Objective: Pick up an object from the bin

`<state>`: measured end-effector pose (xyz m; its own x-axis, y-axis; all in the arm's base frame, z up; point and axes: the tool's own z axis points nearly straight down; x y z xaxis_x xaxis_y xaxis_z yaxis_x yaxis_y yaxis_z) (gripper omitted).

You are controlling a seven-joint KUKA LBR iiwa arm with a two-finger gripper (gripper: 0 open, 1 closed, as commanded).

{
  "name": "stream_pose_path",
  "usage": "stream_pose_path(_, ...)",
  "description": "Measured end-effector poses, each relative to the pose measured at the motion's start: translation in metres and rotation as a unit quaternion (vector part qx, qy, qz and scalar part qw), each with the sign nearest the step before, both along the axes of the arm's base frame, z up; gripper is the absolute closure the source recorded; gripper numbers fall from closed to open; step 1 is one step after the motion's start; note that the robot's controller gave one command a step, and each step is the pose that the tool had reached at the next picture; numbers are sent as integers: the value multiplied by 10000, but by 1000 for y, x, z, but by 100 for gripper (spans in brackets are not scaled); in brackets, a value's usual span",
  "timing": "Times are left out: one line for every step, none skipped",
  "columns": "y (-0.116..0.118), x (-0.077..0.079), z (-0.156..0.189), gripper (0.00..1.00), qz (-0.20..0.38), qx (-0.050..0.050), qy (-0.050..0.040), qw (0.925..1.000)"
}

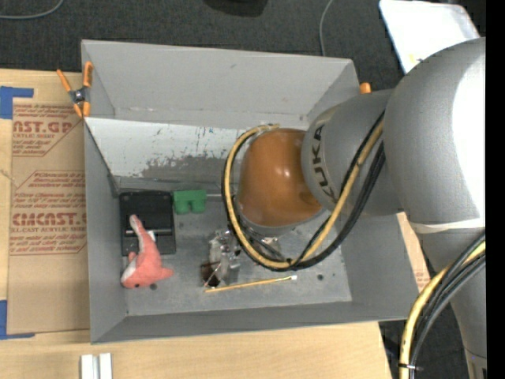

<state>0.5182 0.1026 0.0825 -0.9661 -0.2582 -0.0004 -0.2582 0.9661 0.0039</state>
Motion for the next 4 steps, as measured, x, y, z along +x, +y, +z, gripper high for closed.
stream_pose_path(19, -31, 88, 100, 3499, 11, -25, 9368)
stream_pose_path(19, -31, 88, 100, 3504, 14, -20, 9366)
stream_pose_path(13, -33, 77, 100, 4287, 15, -30, 9035)
stream_pose_path(17, -37, 77, 100, 4435, 22, -30, 8963)
